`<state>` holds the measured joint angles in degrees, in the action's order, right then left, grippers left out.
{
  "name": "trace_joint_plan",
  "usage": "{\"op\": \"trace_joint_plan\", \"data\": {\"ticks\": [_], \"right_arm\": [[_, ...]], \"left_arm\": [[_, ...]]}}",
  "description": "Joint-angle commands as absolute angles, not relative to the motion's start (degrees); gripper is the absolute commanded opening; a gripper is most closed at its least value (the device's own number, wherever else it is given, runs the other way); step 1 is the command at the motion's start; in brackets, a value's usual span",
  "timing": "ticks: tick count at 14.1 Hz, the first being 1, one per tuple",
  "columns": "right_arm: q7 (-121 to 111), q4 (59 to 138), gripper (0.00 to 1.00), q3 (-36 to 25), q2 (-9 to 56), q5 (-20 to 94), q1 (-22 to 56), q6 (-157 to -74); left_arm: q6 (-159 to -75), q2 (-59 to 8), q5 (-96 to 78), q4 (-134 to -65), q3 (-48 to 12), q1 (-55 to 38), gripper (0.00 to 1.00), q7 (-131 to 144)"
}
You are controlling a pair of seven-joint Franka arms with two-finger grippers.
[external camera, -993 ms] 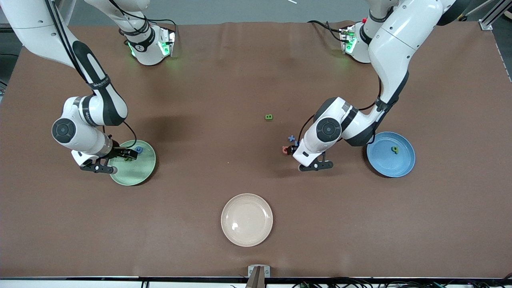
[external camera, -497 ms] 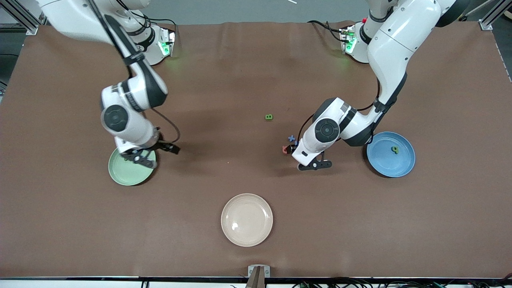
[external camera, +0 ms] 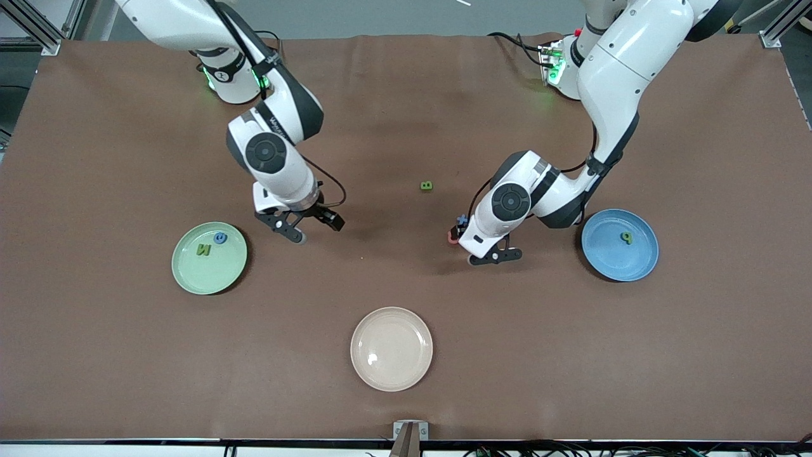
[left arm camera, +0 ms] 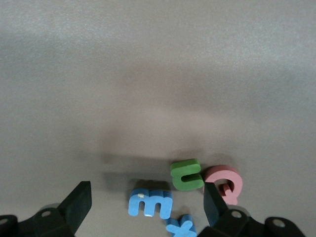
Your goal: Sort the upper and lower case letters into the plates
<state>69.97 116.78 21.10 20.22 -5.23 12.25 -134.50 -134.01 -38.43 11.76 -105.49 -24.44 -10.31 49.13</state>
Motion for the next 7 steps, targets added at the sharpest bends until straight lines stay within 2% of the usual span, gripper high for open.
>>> {"op": "trace_joint_plan", "data": {"ticks": [1, 7], "right_arm": [[77.5, 115.8, 1.00, 20.8, 22.1, -4.7, 16.4, -136.5], [94.2, 108.4, 1.00, 20.0, 30.0, -6.8, 26.3, -137.9]], "left_arm": [[-133.5, -36.1, 12.0, -107.0, -25.4, -11.6, 1.00, 57.5], [-133.2, -34.7, 12.0, -109.3, -25.6, -11.9, 1.00, 60.7]]}}
